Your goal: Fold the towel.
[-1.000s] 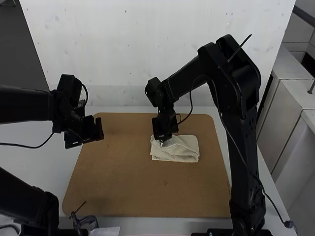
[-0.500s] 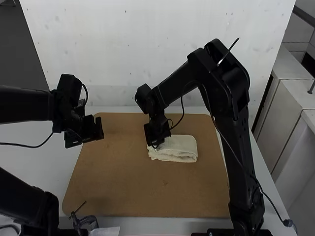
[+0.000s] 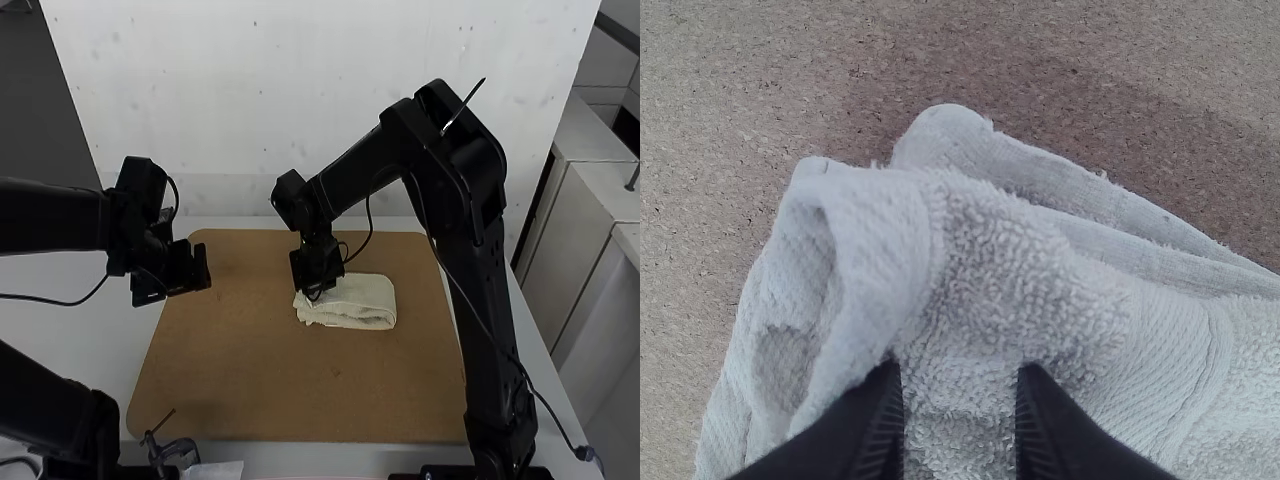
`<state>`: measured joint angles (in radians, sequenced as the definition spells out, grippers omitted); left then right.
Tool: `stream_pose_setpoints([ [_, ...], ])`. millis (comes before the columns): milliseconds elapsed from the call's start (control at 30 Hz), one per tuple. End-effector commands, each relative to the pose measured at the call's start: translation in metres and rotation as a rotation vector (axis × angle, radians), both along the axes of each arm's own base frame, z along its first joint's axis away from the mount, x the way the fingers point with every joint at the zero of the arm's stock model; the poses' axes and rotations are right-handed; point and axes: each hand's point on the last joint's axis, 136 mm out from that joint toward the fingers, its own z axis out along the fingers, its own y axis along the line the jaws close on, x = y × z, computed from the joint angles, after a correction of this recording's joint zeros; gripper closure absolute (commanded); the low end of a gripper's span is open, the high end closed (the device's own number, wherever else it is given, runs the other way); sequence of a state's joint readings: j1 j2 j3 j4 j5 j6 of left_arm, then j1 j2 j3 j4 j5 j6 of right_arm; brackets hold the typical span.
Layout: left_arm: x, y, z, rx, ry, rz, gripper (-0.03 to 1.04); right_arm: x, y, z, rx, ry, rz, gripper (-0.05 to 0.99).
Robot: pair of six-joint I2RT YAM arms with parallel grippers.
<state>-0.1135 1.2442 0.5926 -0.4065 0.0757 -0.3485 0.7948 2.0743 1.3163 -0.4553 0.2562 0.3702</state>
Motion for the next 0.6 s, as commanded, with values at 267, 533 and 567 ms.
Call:
stream_pose_setpoints([
  [267, 0.002, -0.002, 0.007, -0.004, -0.035, -0.013, 0.03, 0.003, 0.014, 0.041, 0.041, -0.076, 0.021, 0.67],
  [533, 0.005, -0.004, 0.017, -0.008, -0.072, -0.017, 0.03, 0.02, -0.035, 0.088, 0.041, -0.099, -0.07, 0.48],
  [567, 0.005, -0.004, 0.019, -0.008, -0.075, -0.017, 0.03, 0.022, -0.042, 0.093, 0.044, -0.106, -0.082, 0.42],
])
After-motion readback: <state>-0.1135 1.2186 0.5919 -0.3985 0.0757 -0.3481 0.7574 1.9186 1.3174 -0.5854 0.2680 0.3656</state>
